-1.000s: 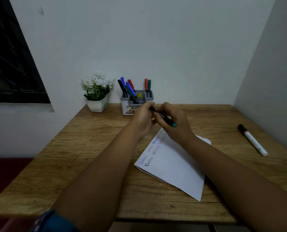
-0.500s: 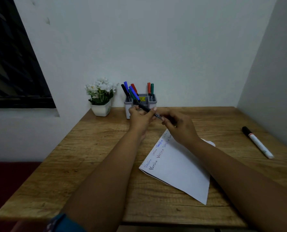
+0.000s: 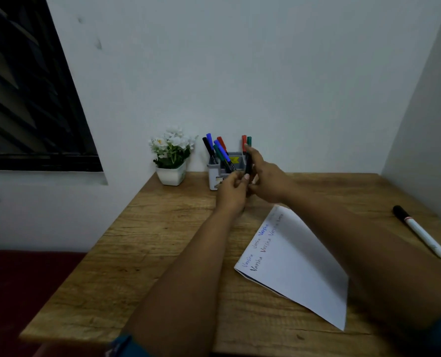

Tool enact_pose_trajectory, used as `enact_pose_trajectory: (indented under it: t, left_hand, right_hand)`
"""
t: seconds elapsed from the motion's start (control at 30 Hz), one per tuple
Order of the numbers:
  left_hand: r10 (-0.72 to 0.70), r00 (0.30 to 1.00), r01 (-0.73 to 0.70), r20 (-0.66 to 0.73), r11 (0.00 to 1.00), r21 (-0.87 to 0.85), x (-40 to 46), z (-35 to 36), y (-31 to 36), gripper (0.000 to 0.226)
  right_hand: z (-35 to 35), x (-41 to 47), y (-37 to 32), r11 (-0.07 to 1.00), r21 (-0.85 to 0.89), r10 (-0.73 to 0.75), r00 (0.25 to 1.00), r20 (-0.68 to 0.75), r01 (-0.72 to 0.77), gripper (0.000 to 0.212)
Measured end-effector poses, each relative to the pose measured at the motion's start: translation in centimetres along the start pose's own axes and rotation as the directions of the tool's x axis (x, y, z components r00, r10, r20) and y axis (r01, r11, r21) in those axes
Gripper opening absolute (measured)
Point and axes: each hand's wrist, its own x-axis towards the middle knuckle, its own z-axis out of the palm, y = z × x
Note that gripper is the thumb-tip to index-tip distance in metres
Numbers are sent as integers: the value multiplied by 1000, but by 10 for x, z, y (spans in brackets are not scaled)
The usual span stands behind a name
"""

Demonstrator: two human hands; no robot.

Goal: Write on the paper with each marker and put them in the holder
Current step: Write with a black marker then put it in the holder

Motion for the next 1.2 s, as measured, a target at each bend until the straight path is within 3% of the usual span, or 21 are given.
enact_pose_trajectory:
  t: [0.1,0.23,0.37,0.47,0.53,0.6,0.67,0.8,1.03,1.2]
  left_hand:
    - [-44,999,43,-23,999,-30,3,-4,-1,26]
    - [-89,992,77,-86,989,-130,6,-3,-1,29]
    - [-79,989,47,-124,969,-241,9,-1,-3,32]
    - [-77,975,17,-208,960,-279,12,-4,-8,30]
    - [-62,963,-9,-262,966,-260,14,-6,-12,28]
    - [-27,953,-43,-300,973,-227,14,-7,-14,25]
    - [28,949,-80,-313,984,-156,12,-6,-16,26]
    - [100,944,-116,-316,993,-35,10,-4,-22,30]
    - [122,934,-120,-336,992,27,10,-6,-24,28]
    - [122,942,-114,-312,993,43,7,-6,-22,26]
  right_hand:
    - [3,13,-2,999,-29,33,999,39,-31,78]
    - [10,22,-2,993,108,61,997,-43,-56,73]
    - [8,35,3,956,283,149,963,-222,-83,47]
    - [-2,48,10,957,290,116,889,-443,19,29]
    - [-8,61,14,965,241,44,840,-541,105,34]
    - [-12,77,15,968,211,11,819,-574,135,54]
    - [-9,94,16,979,161,-12,830,-557,122,68]
    - [9,123,19,996,20,-67,884,-463,86,54]
    - [31,145,27,968,-250,-77,968,-237,16,57]
    - [18,137,24,956,-292,-49,984,-170,-2,86]
